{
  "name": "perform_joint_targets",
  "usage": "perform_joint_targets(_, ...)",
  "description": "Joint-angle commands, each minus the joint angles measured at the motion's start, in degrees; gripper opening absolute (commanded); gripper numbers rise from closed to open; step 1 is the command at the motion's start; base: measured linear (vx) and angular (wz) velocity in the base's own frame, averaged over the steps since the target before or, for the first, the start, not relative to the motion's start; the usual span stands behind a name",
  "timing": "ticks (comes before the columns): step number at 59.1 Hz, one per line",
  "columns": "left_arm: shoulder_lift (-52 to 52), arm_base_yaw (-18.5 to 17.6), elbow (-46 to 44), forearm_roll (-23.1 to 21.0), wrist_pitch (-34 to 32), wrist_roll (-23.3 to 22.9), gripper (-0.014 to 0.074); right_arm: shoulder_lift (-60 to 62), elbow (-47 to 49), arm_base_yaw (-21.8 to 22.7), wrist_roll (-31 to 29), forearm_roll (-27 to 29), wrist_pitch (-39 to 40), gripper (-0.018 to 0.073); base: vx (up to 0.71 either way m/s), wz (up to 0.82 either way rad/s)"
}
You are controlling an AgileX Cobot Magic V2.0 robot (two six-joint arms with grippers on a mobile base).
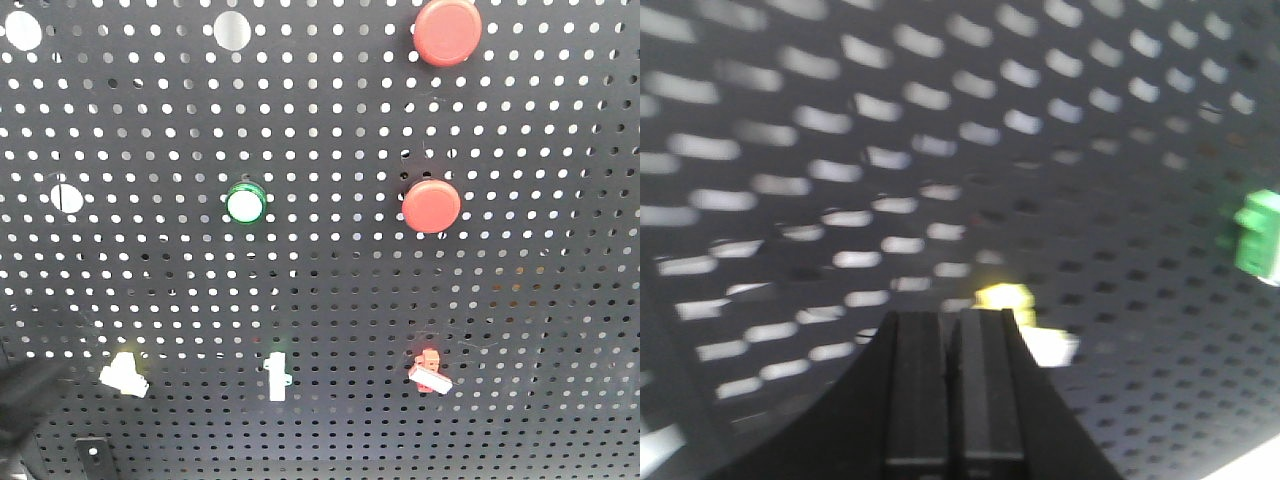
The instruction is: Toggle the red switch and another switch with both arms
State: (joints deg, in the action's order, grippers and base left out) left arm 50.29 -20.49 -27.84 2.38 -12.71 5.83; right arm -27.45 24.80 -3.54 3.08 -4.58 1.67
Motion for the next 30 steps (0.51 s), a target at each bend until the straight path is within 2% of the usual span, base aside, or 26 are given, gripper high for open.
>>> perform_joint_targets(1,1.02,-0.49,-2.16,-0.68,-7.85,-0.45,0.0002,-0.61,1.95,0.25,-0.31,-0.29,5.50,-0.0006,0.00,0.00)
perform_joint_targets(18,4.13,-0.79,-7.41,-0.68,-7.26,-0.45,0.0002,-0.61,1.95,0.25,-0.31,-0.29,5.50,-0.0006,0.00,0.00)
perform_joint_targets(30,6.40,-0.90,-9.66,-0.68,-2.50,-0.45,0.0002,-0.61,1.95,0.25,-0.31,-0.29,5.50,-0.0006,0.00,0.00)
